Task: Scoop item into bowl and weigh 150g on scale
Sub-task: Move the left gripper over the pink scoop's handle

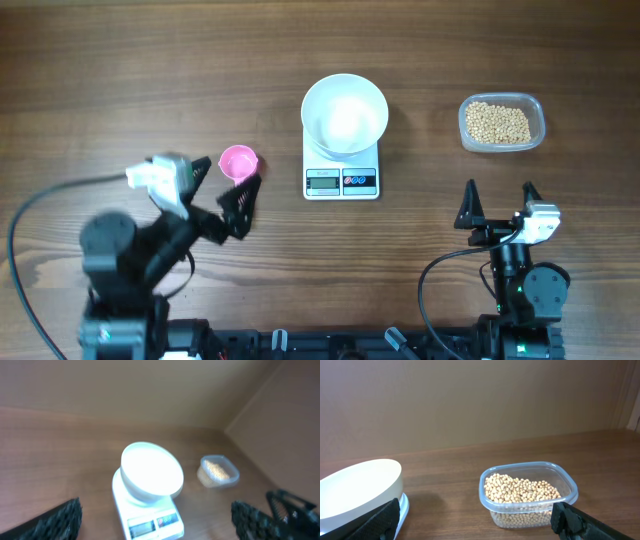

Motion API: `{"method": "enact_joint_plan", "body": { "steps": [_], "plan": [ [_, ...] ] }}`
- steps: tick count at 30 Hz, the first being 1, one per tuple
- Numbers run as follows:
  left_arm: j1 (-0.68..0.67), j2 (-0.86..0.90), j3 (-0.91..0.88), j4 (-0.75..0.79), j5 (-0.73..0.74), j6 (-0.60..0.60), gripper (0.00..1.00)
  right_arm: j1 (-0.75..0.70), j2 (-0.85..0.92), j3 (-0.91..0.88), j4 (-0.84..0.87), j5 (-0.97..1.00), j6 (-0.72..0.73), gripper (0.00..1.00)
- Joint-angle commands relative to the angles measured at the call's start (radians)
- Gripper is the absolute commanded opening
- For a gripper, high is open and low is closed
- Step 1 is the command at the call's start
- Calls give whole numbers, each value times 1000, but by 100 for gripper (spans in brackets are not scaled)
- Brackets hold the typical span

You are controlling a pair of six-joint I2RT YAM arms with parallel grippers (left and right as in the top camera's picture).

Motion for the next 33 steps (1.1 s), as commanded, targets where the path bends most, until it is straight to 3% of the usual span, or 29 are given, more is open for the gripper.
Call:
{"method": "enact_joint_plan", "body": {
  "steps": [1,4,8,11,13,17,33],
  "plan": [
    [-4,164,165,-112,51,17,100,-3,1,-2,2,-18,13,100],
    [-4,221,171,-126,153,17,100,-3,1,-2,2,-18,13,100],
    [-4,238,178,-155,145,10,100,-3,1,-2,2,-18,13,100],
    [-4,246,255,-279,43,10,100,-3,1,-2,2,-18,13,100],
    [-4,294,397,-470,-80,11,100,-3,1,-2,2,-18,13,100],
    [-4,380,546,-649,-150,11,100,-3,1,-2,2,-18,13,100],
    [-4,476,548,-732,-151,20,100,-3,1,-2,2,-18,13,100]
  ]
}}
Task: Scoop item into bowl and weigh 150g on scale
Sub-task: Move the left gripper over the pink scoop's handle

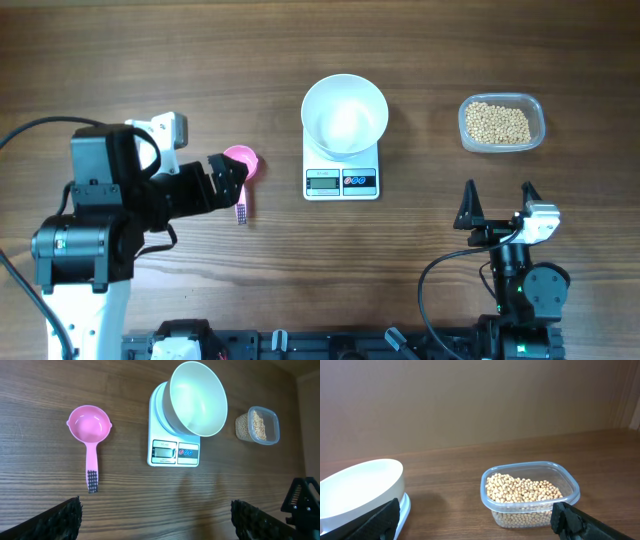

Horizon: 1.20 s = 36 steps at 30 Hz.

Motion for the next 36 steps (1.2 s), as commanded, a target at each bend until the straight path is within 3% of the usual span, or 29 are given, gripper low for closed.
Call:
{"method": "enact_joint_plan", "body": {
  "steps": [1,9,18,22,26,36],
  "plan": [
    [-4,27,9,3,-14,13,100,-3,1,-2,2,-12,10,100],
    [-4,161,9,4,6,-11,100,-3,1,-2,2,-12,10,100],
    [-5,266,9,123,27,-24,100,-3,1,-2,2,-12,10,100],
    [-5,335,8,76,-89,-27,100,-3,1,-2,2,-12,9,100],
    [-5,392,8,33,-224,-156,100,-3,1,-2,2,-12,10,100],
    [-5,418,-71,23,-223,-163,100,-3,1,-2,2,-12,9,100]
  ]
}}
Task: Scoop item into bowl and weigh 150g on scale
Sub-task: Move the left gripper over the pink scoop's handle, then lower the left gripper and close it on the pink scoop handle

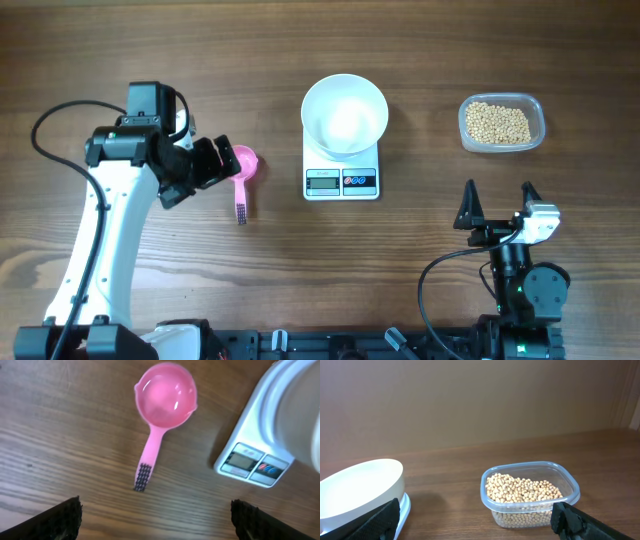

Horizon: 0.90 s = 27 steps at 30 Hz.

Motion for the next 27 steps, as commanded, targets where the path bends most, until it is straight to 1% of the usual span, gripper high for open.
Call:
{"method": "enact_joint_plan", "body": {
  "steps": [1,2,5,10,12,15,20,27],
  "plan": [
    [-5,9,-51,7,-13,-39,100,-3,1,-2,2,-11,10,100],
    [-5,9,-60,10,-13,-58,100,-3,1,-2,2,-11,10,100],
    [-5,9,-82,37,-13,-59,100,-3,1,-2,2,-11,10,100],
    [-5,9,-184,110,-12,-60,100,-3,1,-2,2,-11,10,100],
    [-5,9,-216,141,32,-59,100,-3,1,-2,2,-11,10,100],
    [-5,9,-222,156,97,-59,100,-3,1,-2,2,-11,10,100],
    [-5,16,-223,195,84,-60,100,-3,1,-2,2,-11,9,100],
    [-5,26,-223,205,76,-56,99,-3,1,-2,2,-11,10,100]
  ]
}}
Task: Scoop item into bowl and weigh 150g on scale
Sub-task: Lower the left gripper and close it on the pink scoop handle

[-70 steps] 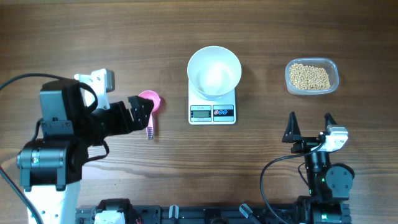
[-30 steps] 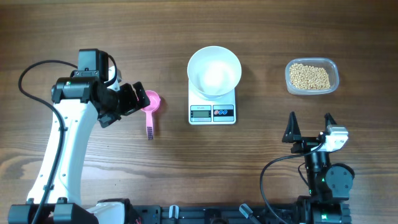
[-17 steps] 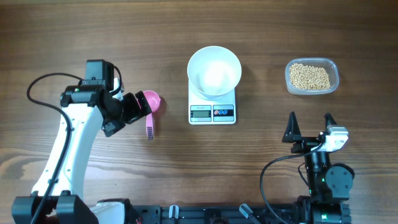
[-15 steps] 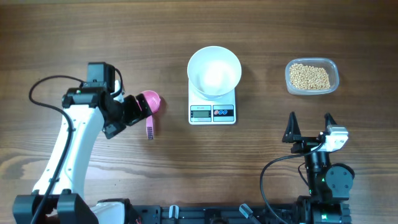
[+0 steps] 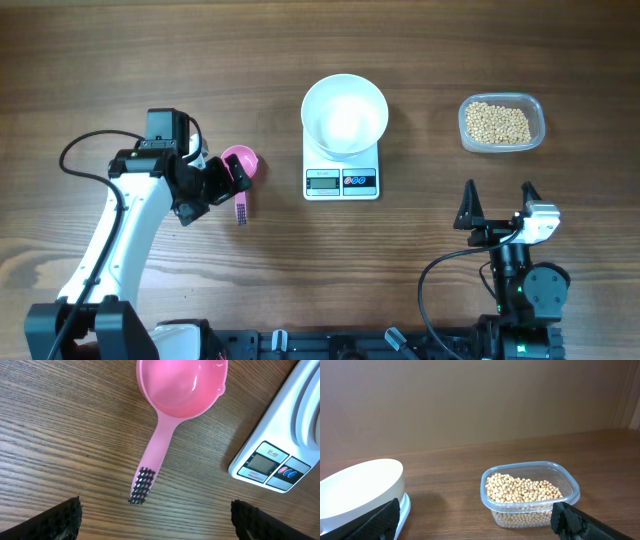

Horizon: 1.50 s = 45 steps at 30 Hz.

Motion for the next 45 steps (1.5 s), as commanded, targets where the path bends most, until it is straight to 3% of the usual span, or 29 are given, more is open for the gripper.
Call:
{"method": "enact_joint_plan", "body": {
  "steps": [1,15,28,32,40,45],
  "plan": [
    [-5,14,-3,2,0,-6,99,-3,1,-2,2,-11,10,100],
    [-5,45,-41,54,-40,-6,92,-3,1,-2,2,-11,10,100],
    [-5,149,-62,153,10,48,88,-3,1,-2,2,-11,10,100],
    [-5,167,-62,172,107,153,88,-3,1,-2,2,-11,10,100],
    [-5,225,-62,221,99,179,81,-3,1,-2,2,-11,10,100],
    [-5,267,-62,255,100,179,71,-3,1,-2,2,-11,10,100]
  ]
}}
